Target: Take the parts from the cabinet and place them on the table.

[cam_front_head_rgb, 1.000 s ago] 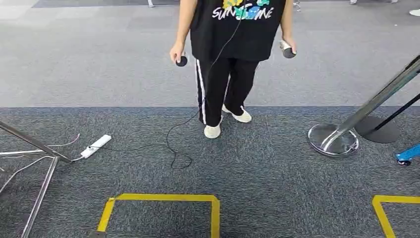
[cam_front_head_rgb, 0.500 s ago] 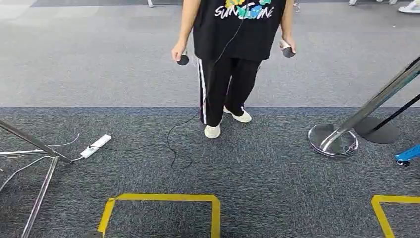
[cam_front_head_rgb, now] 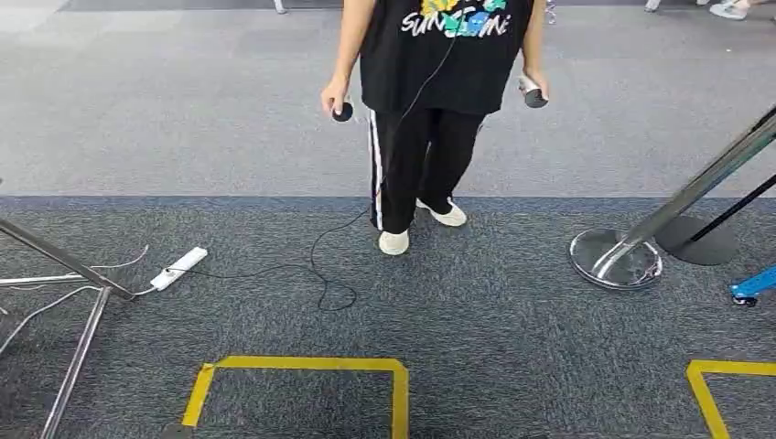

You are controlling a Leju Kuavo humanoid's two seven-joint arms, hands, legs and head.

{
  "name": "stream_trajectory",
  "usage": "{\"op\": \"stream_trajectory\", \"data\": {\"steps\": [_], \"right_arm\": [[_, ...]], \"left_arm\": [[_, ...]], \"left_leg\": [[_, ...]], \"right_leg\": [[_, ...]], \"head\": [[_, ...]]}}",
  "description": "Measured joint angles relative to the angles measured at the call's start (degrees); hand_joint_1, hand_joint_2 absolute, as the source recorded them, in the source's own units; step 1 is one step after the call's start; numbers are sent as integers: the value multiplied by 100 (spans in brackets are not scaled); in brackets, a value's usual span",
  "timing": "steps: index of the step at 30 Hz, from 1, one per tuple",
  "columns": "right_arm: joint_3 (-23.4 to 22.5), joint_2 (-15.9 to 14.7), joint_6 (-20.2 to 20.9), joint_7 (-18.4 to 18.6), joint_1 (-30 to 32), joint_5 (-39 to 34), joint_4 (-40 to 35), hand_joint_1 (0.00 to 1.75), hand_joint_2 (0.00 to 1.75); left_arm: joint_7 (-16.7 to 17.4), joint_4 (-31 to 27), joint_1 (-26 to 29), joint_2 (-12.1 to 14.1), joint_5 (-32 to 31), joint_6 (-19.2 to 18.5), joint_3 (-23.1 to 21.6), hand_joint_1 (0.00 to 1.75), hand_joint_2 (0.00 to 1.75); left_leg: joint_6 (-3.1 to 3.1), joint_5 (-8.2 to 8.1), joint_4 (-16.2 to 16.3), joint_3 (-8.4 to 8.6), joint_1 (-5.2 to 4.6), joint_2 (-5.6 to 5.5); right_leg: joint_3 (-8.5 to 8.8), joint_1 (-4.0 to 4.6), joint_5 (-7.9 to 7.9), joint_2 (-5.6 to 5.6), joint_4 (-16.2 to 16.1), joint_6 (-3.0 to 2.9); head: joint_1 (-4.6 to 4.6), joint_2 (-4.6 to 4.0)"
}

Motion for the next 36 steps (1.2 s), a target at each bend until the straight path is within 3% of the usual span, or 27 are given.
{"op": "stream_trajectory", "data": {"steps": [1,3,4,5,6,8,9,10,11,14,15,16,18,19,20,22,23,24,25,26,29,30,31,33,34,35,36], "right_arm": [[15,0,-2,2,-1,2,0,0,0],[24,0,-2,2,-1,2,0,0,0],[26,0,-2,2,3,0,0,0,0],[26,0,0,7,10,-2,0,0,0],[26,0,0,7,13,-4,0,0,0],[28,0,2,9,11,-4,0,0,0],[29,0,6,9,11,-4,0,0,0],[29,7,13,13,7,-4,9,0,0],[31,4,13,13,4,-4,7,0,0],[29,0,13,33,3,-11,7,0,0],[29,0,13,33,5,-11,7,0,0],[29,0,13,31,9,-11,7,0,0],[29,0,13,31,41,-11,7,0,0],[29,0,15,31,53,-11,7,0,0],[29,0,15,33,54,-11,7,0,0],[29,0,17,33,47,-11,7,0,0],[29,0,20,33,46,-11,7,0,0],[29,0,26,33,47,-9,7,0,0],[29,0,28,33,52,-6,7,0,0],[29,0,30,33,66,-2,7,0,0],[31,0,50,37,42,11,7,0,0],[33,0,55,37,29,20,7,0,0],[37,0,54,37,18,28,7,0,0],[39,0,57,37,31,31,7,0,0],[40,0,57,41,46,31,7,0,0],[42,0,59,44,60,31,7,0,0],[42,0,61,46,71,33,7,0,0]], "left_arm": [[0,0,-4,0,2,0,0,0,0],[0,0,-2,7,2,0,0,0,0],[0,0,-3,11,4,2,0,0,0],[0,2,-2,11,2,0,0,0,0],[0,2,-1,7,-2,-2,0,0,0],[0,2,-7,-15,-24,-4,0,0,0],[0,2,-11,-15,-28,-2,0,0,0],[-2,-4,-18,7,-31,-2,0,0,0],[-2,-4,-14,4,-31,0,0,0,0],[-4,-4,7,4,-35,4,0,0,0],[-4,-4,12,-15,-42,4,0,0,0],[-4,-4,3,-26,-48,11,0,0,0],[-2,-4,-25,-37,-50,20,-2,0,0],[-2,-4,-20,-39,-54,20,-2,0,0],[0,-4,-4,-39,-68,20,-2,0,0],[9,-4,22,-39,-72,20,-2,0,0],[9,-4,20,-39,-77,22,-2,0,0],[9,-4,12,-42,-81,24,-4,0,0],[9,-4,-3,-46,-83,28,-4,0,0],[9,-4,-35,-52,-83,31,-7,0,0],[9,-4,3,-57,-83,35,-9,0,0],[9,-4,23,-61,-83,35,-9,0,0],[9,-4,31,-61,-83,37,-7,0,0],[11,-4,-15,-48,-85,42,-9,0,0],[11,-4,-25,-50,-85,39,-9,0,0],[11,-4,-22,-57,-85,35,-9,0,0],[9,-4,-7,-59,-85,35,-9,0,0]], "left_leg": [[21,10,-7,-1,15,-8],[22,7,-3,-3,23,-32],[19,5,2,-9,26,-61],[7,3,5,-5,33,-96],[-17,-3,9,4,47,-145],[-108,-38,71,6,108,-277],[-175,-82,140,-13,139,-335],[-237,-118,210,-64,111,-388],[-250,-105,222,-92,112,-402],[-315,-75,204,-124,164,-524],[-326,-135,284,-144,154,-293],[-333,-304,545,-282,129,-75],[-337,-753,1486,-762,124,17],[-331,-881,1881,-969,124,19],[-322,-881,2066,-1076,124,20],[-300,-542,1731,-938,124,33],[-284,-272,1287,-719,123,91],[-267,-28,781,-458,115,327],[-286,-19,517,-339,82,617],[-257,-94,363,-292,56,564],[-181,-81,390,-354,32,387],[-133,-52,361,-324,73,306],[-108,-61,362,-321,73,262],[-38,-56,362,-329,62,127],[-25,-58,363,-333,49,45],[-13,-58,363,-327,35,-35],[-11,-58,365,-319,24,-121]], "right_leg": [[-104,2,-207,3,265,18],[-527,-35,-674,2,1228,65],[-695,-52,-788,0,1591,94],[-728,-72,-757,0,1656,118],[-618,-97,-600,2,1473,145],[-93,-155,-121,63,510,210],[165,-218,-77,298,31,278],[202,-173,-178,423,-2,232],[228,-172,-152,311,25,110],[200,-135,-149,192,54,-31],[210,-134,-144,126,43,-90],[209,-122,-150,69,42,-130],[198,-94,-163,-99,42,-166],[195,-84,-172,-177,42,-179],[197,-77,-176,-240,43,-185],[212,-70,-189,-359,43,-189],[230,-70,-199,-418,43,-176],[256,-66,-215,-477,44,-151],[267,-29,-237,-519,56,-117],[246,2,-266,-567,90,-71],[320,-12,-259,-777,24,7],[274,-45,-308,-709,53,57],[222,-47,-438,-398,235,72],[-177,-45,-862,-115,1112,72],[-402,-37,-1017,-72,1549,70],[-558,-29,-1061,-51,1809,58],[-592,-18,-972,-45,1805,37]], "head": [[6,0],[2,0],[4,0],[9,0],[2,0],[2,0],[20,0],[48,0],[28,0],[0,0],[0,0],[-29,0],[-29,0],[-29,0],[-31,0],[-33,0],[-29,0],[-33,0],[-44,0],[-55,0],[-35,0],[-42,0],[-9,0],[13,0],[28,0],[30,0],[30,0]]}}
